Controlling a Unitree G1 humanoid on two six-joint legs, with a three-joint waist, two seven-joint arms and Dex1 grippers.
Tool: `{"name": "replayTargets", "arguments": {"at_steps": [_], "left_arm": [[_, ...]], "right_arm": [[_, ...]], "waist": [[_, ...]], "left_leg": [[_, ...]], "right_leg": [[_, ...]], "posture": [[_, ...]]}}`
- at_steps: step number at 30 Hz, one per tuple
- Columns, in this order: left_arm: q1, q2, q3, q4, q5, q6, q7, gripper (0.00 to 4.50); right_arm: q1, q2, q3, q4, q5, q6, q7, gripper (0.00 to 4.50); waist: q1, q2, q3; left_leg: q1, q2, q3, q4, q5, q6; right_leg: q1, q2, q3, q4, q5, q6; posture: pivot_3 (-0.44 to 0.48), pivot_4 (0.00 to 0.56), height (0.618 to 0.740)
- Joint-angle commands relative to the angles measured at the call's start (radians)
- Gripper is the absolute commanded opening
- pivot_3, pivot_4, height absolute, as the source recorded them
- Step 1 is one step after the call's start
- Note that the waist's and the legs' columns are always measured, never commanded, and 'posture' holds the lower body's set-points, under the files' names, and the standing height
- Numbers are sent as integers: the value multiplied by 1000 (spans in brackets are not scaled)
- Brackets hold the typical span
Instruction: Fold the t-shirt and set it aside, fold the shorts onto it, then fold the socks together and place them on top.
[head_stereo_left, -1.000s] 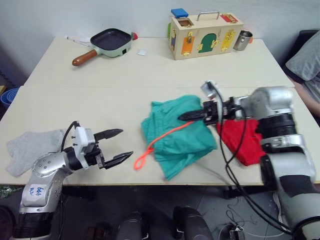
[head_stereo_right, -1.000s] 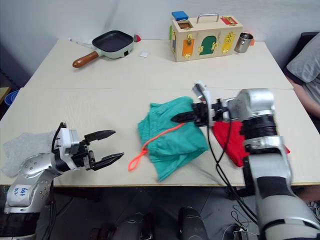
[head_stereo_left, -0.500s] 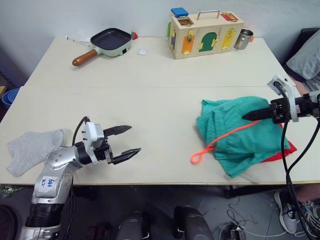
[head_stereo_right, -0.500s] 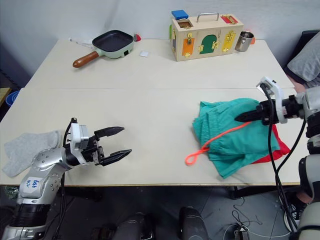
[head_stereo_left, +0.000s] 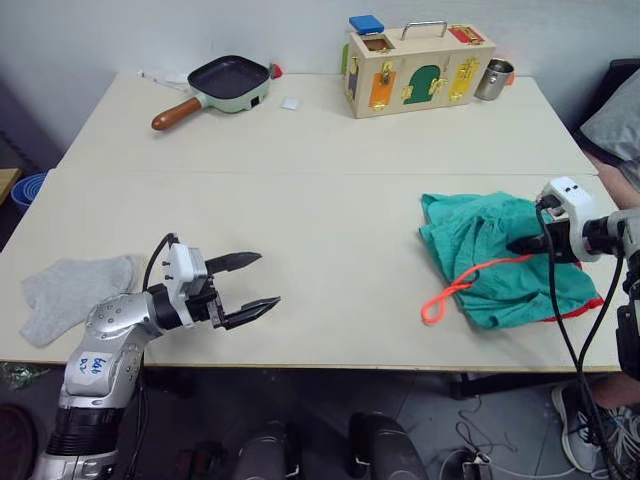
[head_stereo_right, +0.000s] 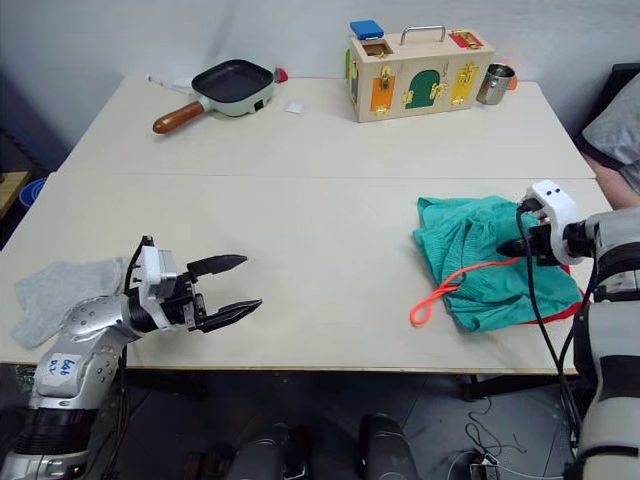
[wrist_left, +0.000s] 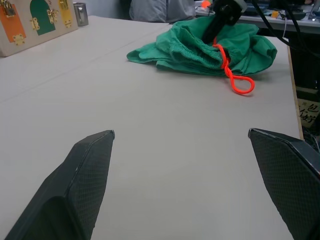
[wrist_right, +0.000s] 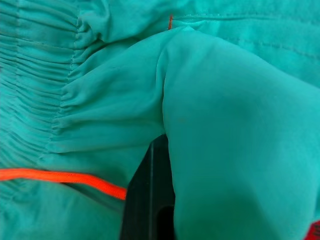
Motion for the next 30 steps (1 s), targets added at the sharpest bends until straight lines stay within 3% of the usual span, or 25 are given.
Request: {"name": "replayTargets", "arguments": {"at_steps": [1,9,10,14,18,21,24,27,30], "left_arm": [[11,21,29,-40,-22,-5,-15,4500],[-2,58,45,-26,-17,-5,-30,4500],[-3,60,51,-22,-15,-12,-30,4500],[7,94,74,-15,-4,-20,-43,4500],[51,134,116,-10,-2,-27,-55,4500],[98,144,156,2,20,-61,-41,4500],[155,139,205,-15,22,-71,-12,4500],[326,102,371,-63,-26,-53,39,4500],[503,43,547,-87,-65,-33,91,4500]], "right_arm": [[-4,-72,-55,-29,-14,-54,-20,1645],[72,-268,-105,-149,-28,-211,144,4369],[89,-277,-116,-170,-19,-224,158,4480],[277,-242,-301,-387,185,-290,284,4480],[619,-81,-485,-851,398,-310,251,4480],[766,79,-498,-1082,442,-489,211,4480],[853,163,-498,-1210,480,-468,142,4480],[976,271,-414,-1280,424,-591,113,4480],[1009,326,-362,-1317,351,-645,31,4480]], "waist": [[3,0,0],[7,2,1],[7,2,1],[0,2,1],[0,2,1],[8,2,1],[14,3,2],[10,-5,-3],[-1,-7,-3]], "left_leg": [[0,0,0,0,0,0],[0,0,0,0,0,0],[0,0,0,0,0,0],[3,2,0,0,0,-2],[12,5,1,-2,-1,-4],[12,6,1,-2,-1,-5],[11,3,1,-1,0,-4],[12,2,-1,-3,-1,-3],[13,4,-1,-4,-3,-5]], "right_leg": [[0,0,0,0,0,0],[0,0,0,-1,0,0],[0,0,0,-1,0,0],[2,2,1,-1,0,0],[9,4,2,-1,0,0],[8,4,2,1,0,0],[7,3,3,2,0,0],[8,1,4,2,0,0],[9,2,3,0,-1,-1]], "posture": [[0,150,740],[0,150,740],[0,150,740],[0,150,740],[0,150,740],[0,150,740],[0,150,740],[0,150,740],[0,150,740]]}}
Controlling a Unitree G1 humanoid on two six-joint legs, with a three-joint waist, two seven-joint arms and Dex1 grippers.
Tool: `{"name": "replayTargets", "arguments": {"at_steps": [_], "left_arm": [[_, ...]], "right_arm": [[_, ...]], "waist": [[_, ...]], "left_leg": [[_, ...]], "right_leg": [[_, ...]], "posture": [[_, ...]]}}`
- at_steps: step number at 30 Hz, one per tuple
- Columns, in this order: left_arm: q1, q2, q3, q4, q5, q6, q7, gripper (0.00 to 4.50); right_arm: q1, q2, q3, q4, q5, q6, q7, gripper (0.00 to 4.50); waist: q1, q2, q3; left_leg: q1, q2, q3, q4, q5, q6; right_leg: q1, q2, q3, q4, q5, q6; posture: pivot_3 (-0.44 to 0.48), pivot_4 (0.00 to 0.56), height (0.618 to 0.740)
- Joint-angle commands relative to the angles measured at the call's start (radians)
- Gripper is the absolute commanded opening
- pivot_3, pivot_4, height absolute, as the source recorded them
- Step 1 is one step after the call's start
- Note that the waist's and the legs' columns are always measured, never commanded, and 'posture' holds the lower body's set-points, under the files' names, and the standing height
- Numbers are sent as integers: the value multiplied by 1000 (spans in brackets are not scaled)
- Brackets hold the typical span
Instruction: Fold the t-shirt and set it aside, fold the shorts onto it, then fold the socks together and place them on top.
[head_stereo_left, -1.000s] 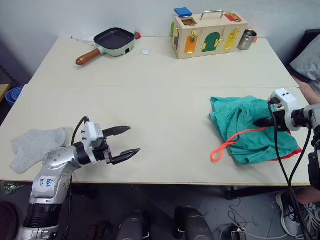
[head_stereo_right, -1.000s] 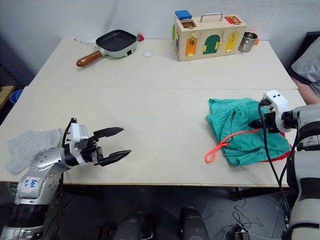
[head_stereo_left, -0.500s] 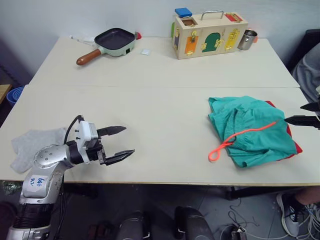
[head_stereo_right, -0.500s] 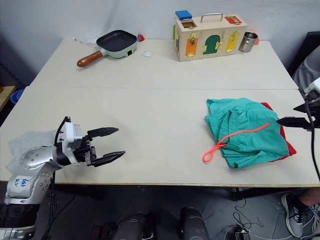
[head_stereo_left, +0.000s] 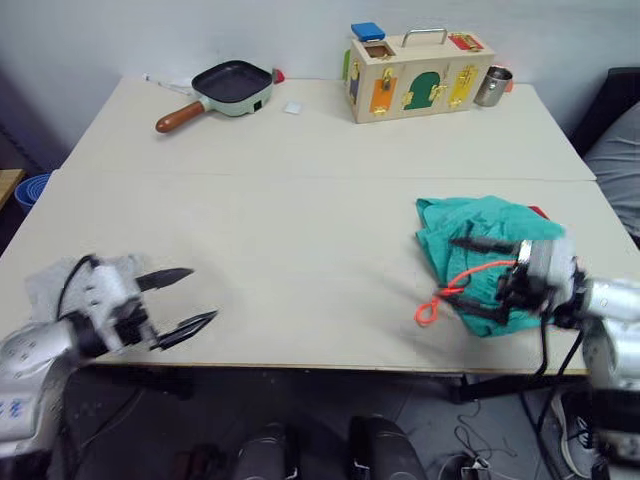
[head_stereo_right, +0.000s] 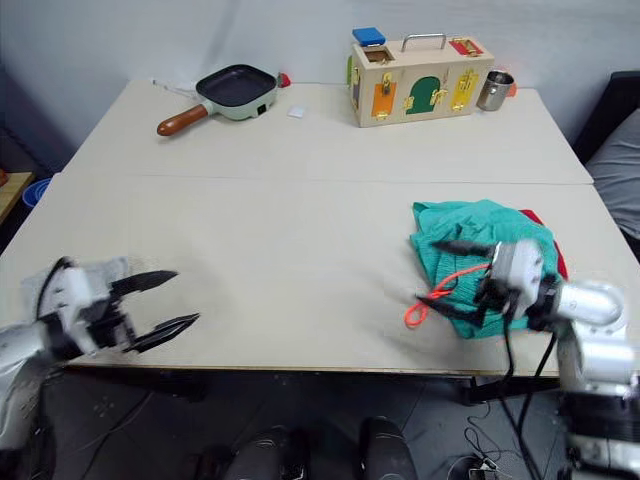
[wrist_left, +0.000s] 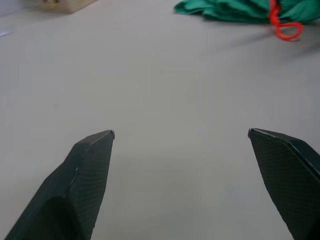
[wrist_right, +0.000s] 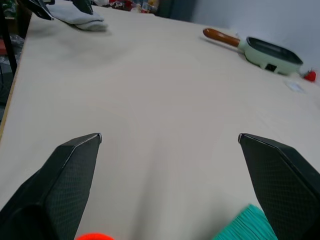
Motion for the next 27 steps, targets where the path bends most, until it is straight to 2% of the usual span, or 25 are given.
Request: {"name": "replayTargets", "arguments": {"at_steps": [1,5,9,12,16,21,24,26,27], "left_arm": [[143,-44,195,-50,-55,6,52,4500],[314,-149,350,-34,-76,-11,113,4500],[397,-242,476,9,-118,3,215,4500],[431,-283,529,71,-131,22,285,4500],[436,-294,551,62,-175,104,379,4500],[364,-158,517,-9,-180,211,456,4500],[318,20,451,-37,-188,389,455,4500],[257,87,428,-25,-227,474,461,4500],[226,138,390,-1,-204,492,443,4500]], "right_arm": [[1,19,34,-65,-35,-47,-70,4480],[4,25,58,-100,-12,-48,-90,4480],[24,24,82,-126,24,-44,-66,4480],[42,18,88,-139,67,-47,-26,4480],[48,11,82,-141,120,-56,29,4480],[46,-5,89,-227,236,73,33,4480],[35,-3,111,-297,280,164,-5,4480],[29,5,120,-318,281,187,-21,4480],[24,11,125,-322,278,193,-29,4480]], "waist": [[-6,2,1],[-3,1,1],[10,-2,0],[9,-2,0],[8,-3,-1],[11,-4,-1],[10,-4,-2],[7,-3,-2],[4,-2,-2]], "left_leg": [[-1,0,1,0,0,1],[0,-1,1,1,-2,-1],[1,0,-1,1,-6,-3],[1,-1,-2,1,-7,-2],[1,-1,-2,1,-9,0],[1,-1,-3,1,-9,1],[2,-1,-4,1,-8,-1],[1,-1,-4,1,-8,-2],[1,-2,-4,1,-8,-2]], "right_leg": [[-1,0,1,0,0,0],[0,-1,1,0,0,0],[0,-2,1,-1,-1,-2],[-1,-3,1,-1,-2,-3],[0,-3,1,-1,-2,-4],[-1,-3,0,-1,-2,-5],[-1,-3,0,-1,-2,-5],[-1,-3,0,0,-2,-6],[0,-4,0,0,-2,-6]], "posture": [[0,150,740],[0,150,740],[0,150,740],[0,150,740],[0,150,740],[0,150,740],[0,150,740],[0,150,740],[0,150,740]]}}
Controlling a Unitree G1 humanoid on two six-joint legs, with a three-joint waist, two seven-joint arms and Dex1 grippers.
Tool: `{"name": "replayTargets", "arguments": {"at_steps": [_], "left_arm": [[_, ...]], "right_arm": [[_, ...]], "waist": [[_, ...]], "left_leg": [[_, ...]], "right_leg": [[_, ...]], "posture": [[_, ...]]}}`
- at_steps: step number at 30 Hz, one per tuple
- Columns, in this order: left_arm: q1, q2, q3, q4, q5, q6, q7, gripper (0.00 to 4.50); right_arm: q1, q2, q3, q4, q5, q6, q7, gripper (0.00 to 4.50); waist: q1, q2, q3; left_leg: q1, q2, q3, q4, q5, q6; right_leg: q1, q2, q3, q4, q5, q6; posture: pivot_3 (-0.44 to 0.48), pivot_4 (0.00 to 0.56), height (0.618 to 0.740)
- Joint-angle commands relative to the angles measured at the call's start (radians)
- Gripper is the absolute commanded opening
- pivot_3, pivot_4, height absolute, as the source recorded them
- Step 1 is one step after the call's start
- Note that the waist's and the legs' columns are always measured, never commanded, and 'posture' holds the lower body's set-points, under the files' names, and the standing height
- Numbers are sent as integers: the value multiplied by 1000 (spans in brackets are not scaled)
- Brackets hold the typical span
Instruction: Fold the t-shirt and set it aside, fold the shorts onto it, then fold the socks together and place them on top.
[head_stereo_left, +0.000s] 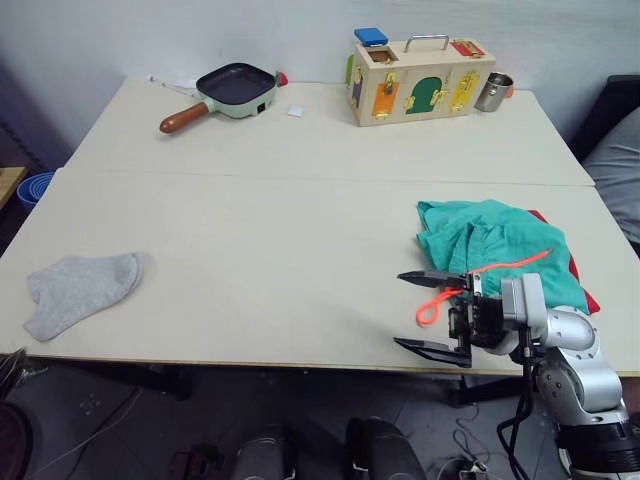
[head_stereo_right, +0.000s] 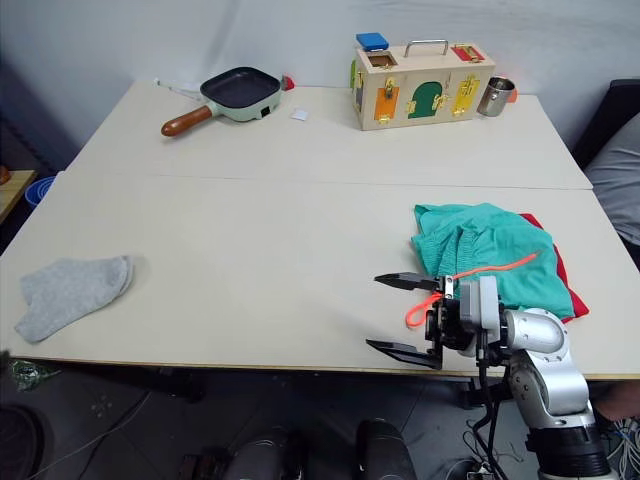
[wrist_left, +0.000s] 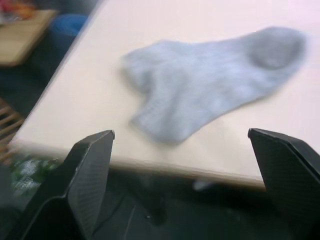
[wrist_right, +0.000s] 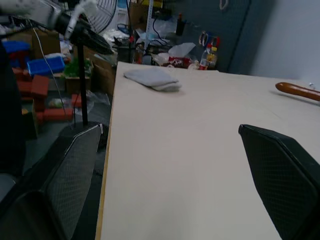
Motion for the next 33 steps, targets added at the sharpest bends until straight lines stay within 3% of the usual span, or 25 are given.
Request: {"name": "replayTargets", "arguments": {"at_steps": [1,5,8,12,16,19,27,31,33], "left_arm": [[-64,98,-73,21,8,89,-27,4500],[-165,254,-283,144,157,42,-125,4500],[-292,307,-431,243,233,8,-166,4500],[-502,321,-587,379,332,-22,-174,4500],[-627,294,-678,491,389,-68,-210,4500],[-721,266,-721,598,436,-111,-210,3875],[-828,238,-749,758,489,-227,-257,1450],[-820,215,-755,712,473,-226,-304,361],[-810,204,-760,664,468,-208,-312,21]], "right_arm": [[-12,8,9,-49,21,29,-30,4480],[-29,17,20,-45,11,39,-44,4480],[-37,22,26,-40,4,39,-48,4480],[-40,23,25,-47,1,44,-61,4480],[-35,24,23,-58,2,53,-80,4480],[-36,27,26,-58,0,58,-86,4500],[-38,36,28,-49,-16,54,-104,4500],[-32,28,25,-57,-23,58,-114,4500],[-30,25,19,-64,-22,64,-123,4500]], "waist": [[-4,0,0],[-7,1,1],[-4,2,1],[0,0,1],[0,0,1],[2,0,1],[2,0,1],[3,0,1],[6,0,1]], "left_leg": [[0,-1,0,-1,0,0],[0,-1,3,-2,0,-1],[0,-1,3,-2,1,1],[-1,-1,4,-2,0,-3],[-1,-1,4,-1,2,0],[0,-1,4,-1,4,2],[1,-1,4,1,6,1],[1,-1,3,1,7,2],[1,-2,3,1,7,2]], "right_leg": [[-1,-1,0,0,0,0],[-3,0,0,3,-1,-1],[-4,1,1,4,-1,-2],[-4,2,1,6,-1,-2],[-4,2,1,7,-1,-2],[-4,2,0,8,-1,-2],[-4,1,1,13,-1,-2],[-4,1,0,13,-1,-2],[-4,0,0,14,-1,-2]], "posture": [[0,150,740],[0,150,740],[0,150,740],[0,150,740],[0,150,740],[0,150,740],[0,150,740],[0,150,740],[0,150,740]]}}
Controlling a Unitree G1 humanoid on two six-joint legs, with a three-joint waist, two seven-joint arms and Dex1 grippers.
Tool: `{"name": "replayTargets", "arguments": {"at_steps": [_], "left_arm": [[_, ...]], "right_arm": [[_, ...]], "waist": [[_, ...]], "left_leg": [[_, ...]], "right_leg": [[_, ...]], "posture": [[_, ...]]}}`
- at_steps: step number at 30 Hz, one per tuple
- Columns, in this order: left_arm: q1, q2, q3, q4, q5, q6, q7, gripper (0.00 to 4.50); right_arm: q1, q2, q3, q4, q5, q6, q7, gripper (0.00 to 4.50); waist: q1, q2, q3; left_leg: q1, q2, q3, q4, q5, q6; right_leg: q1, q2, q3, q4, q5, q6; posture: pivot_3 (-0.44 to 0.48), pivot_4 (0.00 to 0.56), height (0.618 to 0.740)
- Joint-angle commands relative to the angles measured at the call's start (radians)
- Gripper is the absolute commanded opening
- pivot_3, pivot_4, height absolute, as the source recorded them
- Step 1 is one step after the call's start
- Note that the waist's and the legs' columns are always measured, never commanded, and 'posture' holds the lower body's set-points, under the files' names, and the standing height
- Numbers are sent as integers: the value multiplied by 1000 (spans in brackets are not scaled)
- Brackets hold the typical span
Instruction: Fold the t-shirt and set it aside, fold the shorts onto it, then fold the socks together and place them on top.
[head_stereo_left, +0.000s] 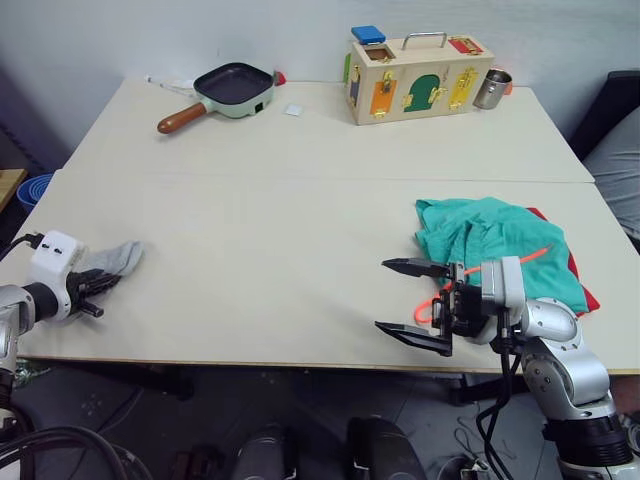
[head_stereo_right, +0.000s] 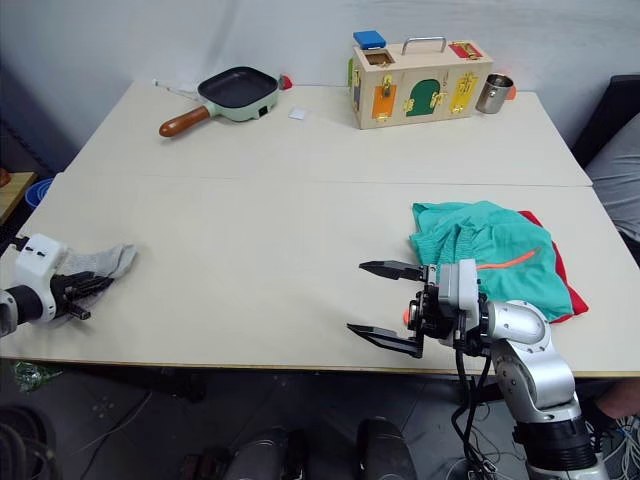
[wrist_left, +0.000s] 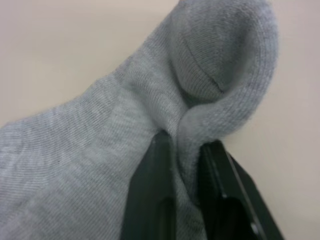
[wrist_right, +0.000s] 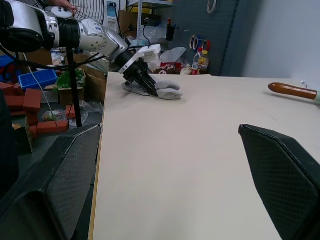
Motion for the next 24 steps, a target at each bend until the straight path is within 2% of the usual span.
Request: {"name": "replayTargets", "arguments": {"at_steps": [1,5,9,11,15,20,24], "left_arm": [[29,-38,-27,-108,-12,37,-39,21],[46,-89,-35,-328,-56,146,-22,21],[0,-236,-130,-669,-139,354,56,21],[-35,-308,-196,-741,-154,423,78,21],[-152,-475,-333,-727,-140,485,127,21],[-292,-614,-487,-548,-44,429,143,21],[-331,-677,-534,-482,-9,401,135,21]], "right_arm": [[4,-8,-18,-47,10,4,-17,4500],[19,-33,-33,-70,14,17,-19,4500],[49,-78,-76,-72,14,30,-24,4500],[61,-104,-102,-53,-3,18,-19,4500],[79,-146,-167,-28,-15,29,-52,4500],[124,-169,-204,-31,-29,33,-70,4500],[164,-165,-220,-69,-26,43,-103,4500]], "waist": [[3,0,0],[20,0,0],[34,0,0],[37,-1,0],[39,-1,1],[37,-2,1],[36,-2,1]], "left_leg": [[0,-1,0,0,0,0],[0,-2,0,0,0,1],[-1,-2,-1,1,1,2],[-1,-3,-1,2,1,3],[-1,-3,0,3,2,4],[-1,0,0,3,5,1],[-1,1,0,3,5,1]], "right_leg": [[0,-1,0,0,0,0],[0,-2,0,0,0,0],[1,-3,-1,0,0,1],[2,-3,0,-1,1,2],[3,0,0,-1,2,3],[3,6,1,-3,2,3],[3,6,2,-4,2,3]], "posture": [[0,150,740],[0,150,740],[0,150,740],[0,150,740],[0,150,740],[0,150,740],[0,150,740]]}}
